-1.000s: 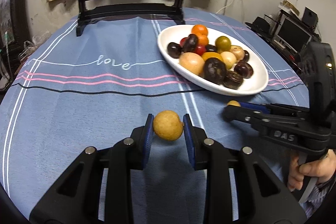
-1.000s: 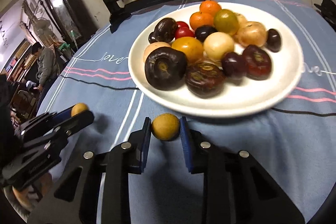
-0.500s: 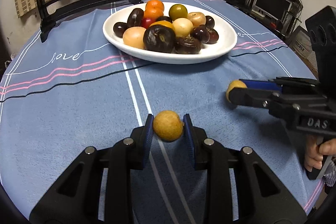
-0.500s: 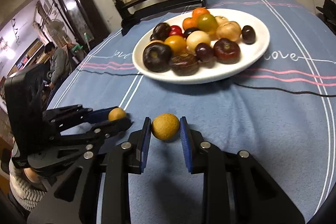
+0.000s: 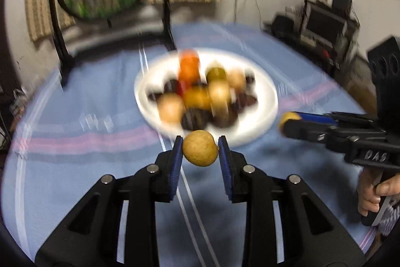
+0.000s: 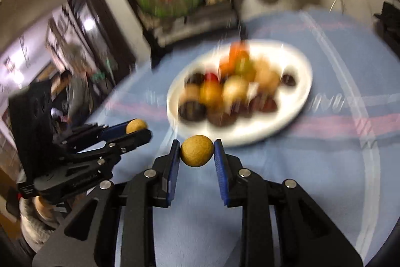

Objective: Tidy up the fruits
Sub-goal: 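Lower both yellow fruits onto the plate and open both tools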

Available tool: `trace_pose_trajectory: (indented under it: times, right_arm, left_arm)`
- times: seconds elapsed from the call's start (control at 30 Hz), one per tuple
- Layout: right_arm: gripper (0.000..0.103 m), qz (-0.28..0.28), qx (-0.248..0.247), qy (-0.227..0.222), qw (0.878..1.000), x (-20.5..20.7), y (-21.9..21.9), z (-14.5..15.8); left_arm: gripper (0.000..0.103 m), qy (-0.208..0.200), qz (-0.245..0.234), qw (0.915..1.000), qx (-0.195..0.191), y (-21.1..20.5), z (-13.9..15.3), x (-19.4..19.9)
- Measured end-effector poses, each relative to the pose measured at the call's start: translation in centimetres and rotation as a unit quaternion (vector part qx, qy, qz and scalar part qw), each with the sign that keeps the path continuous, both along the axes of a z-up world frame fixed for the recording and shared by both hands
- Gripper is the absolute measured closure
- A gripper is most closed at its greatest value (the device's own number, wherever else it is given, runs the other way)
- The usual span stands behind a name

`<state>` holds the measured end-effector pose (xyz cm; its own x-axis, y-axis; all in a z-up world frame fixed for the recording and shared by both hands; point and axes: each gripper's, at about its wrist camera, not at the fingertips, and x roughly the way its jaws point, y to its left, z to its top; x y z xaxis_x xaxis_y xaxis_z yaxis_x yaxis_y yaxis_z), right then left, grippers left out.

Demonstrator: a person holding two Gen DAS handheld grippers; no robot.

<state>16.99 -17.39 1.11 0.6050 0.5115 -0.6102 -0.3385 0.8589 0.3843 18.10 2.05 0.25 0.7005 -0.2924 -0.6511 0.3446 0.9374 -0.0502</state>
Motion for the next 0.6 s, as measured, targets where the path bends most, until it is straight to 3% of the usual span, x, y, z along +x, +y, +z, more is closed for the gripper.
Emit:
trace_pose_trajectory:
  times: [0.1,0.2,0.33,0.43,0.6]
  right_arm:
    - [0.075,-0.033,0.019,-0.038,0.999,2.8,-1.7,4.1]
    - [0.075,-0.053,0.031,-0.051,0.997,5.6,-2.2,5.2]
    - [0.075,-0.071,0.029,-0.034,0.996,9.2,-2.2,2.4]
    - [0.075,-0.063,0.000,0.002,0.998,10.8,-2.1,-0.6]
    - [0.075,-0.052,-0.021,0.032,0.998,11.7,-1.6,-3.1]
  left_arm:
    - [0.074,-0.015,0.017,0.9995,-0.021,-0.5,3.1,3.4]
    - [0.074,-0.013,0.025,0.9994,-0.021,-2.5,2.8,6.5]
    - [0.074,0.011,0.029,0.9993,-0.018,-4.9,-0.1,9.7]
    - [0.074,0.028,0.025,0.9993,-0.006,-5.2,-2.5,11.1]
    - [0.074,0.036,0.017,0.9992,0.001,-5.2,-3.7,11.9]
